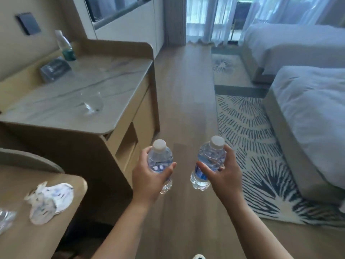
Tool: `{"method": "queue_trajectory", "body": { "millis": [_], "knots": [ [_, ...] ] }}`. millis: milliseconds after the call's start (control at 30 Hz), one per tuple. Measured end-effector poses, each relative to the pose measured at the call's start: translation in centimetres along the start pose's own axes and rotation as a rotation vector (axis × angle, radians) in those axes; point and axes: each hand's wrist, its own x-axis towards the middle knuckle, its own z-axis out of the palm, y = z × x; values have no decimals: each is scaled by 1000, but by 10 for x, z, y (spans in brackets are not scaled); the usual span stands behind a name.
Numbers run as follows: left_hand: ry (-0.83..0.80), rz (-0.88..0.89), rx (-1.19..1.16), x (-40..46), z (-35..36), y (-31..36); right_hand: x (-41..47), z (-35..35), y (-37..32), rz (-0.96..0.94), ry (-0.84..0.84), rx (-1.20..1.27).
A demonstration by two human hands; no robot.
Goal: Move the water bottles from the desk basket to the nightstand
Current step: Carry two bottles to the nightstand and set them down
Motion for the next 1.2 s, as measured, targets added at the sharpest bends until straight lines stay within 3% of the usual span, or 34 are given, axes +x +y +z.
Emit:
{"method": "queue_trajectory", "body": {
  "millis": [367, 867, 1200],
  "knots": [
    [-129, -7, 73, 109, 154, 23, 140, -76, 78, 85, 133, -50],
    [-303, 35, 113, 388, 291, -1, 401, -30, 141, 231, 282, -119],
    [-294, 87, 129, 553, 392, -8, 565, -25, 175, 236, 384, -130]
  ]
}}
